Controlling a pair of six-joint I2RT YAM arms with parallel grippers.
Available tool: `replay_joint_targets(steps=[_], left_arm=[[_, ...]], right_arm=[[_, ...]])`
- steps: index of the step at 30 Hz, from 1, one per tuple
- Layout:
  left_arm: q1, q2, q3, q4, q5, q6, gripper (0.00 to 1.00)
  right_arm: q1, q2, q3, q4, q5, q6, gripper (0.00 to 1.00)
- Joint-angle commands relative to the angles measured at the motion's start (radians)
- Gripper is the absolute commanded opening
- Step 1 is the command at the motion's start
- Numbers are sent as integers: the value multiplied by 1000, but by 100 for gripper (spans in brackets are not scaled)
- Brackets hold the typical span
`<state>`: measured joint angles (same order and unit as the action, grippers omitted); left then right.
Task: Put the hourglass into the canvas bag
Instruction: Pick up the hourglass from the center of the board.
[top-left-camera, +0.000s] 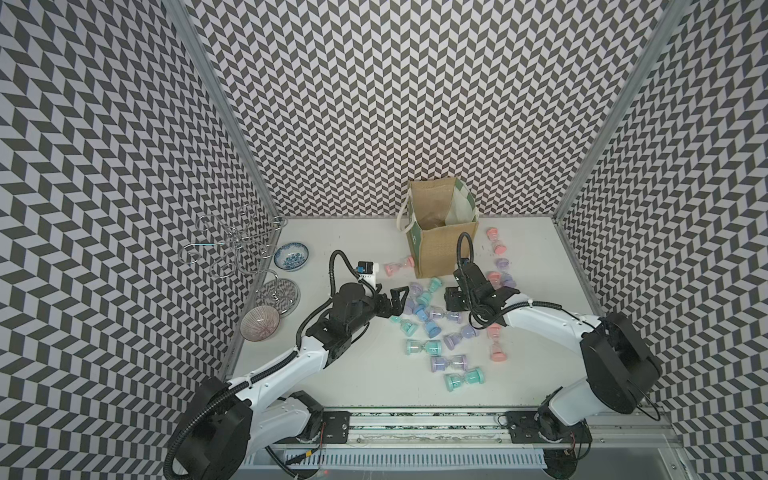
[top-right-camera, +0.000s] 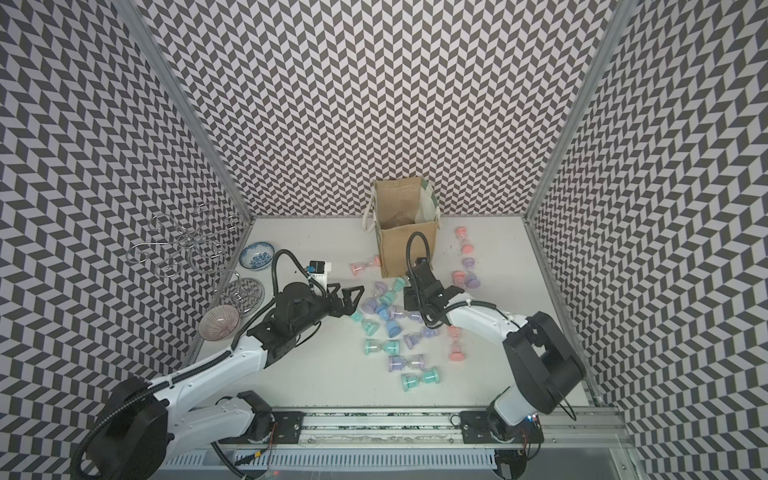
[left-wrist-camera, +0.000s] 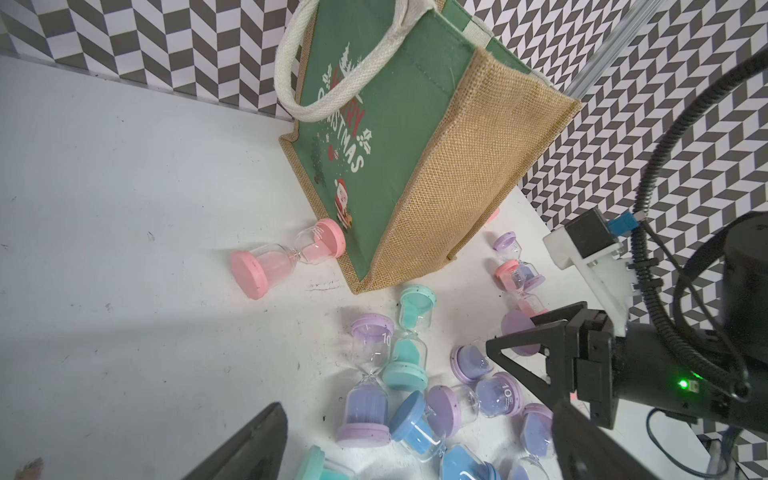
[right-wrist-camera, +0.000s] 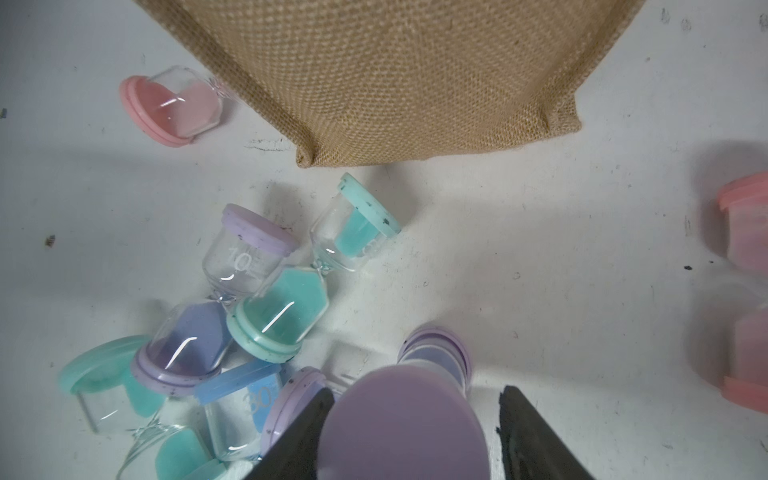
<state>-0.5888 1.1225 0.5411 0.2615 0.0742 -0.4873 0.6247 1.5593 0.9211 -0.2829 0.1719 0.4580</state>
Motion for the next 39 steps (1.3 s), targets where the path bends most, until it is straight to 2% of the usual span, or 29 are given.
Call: replay_joint_targets(steps=[1,4,7,12,15,28,34,39], left_arm=[[-3,8,35,32,16,10,99],[-3,16,45,27,27,12,99],[-3,14,43,33,29,15,99],[-3,10,45,35,33,19,99],[-3,5,50,38,40,16,99],[0,-74,109,-37,23,8,99],[5,-86,195,-91,-1,-16,99],[19,-62,311,-166,-13,-17,99]], right_arm=[[6,18,20,56,46,-10,61],[6,29,29,57,42,-19,58],[7,26,34,57,32,-30,46],[6,7,30,69,28,-55,39],[6,-9,38,62,29,-61,26],[-4,-207,81,1,17,-41,21],[-5,-333,125,12,-33,-57,18],[-9,-372,245,-14,-46,-74,19]])
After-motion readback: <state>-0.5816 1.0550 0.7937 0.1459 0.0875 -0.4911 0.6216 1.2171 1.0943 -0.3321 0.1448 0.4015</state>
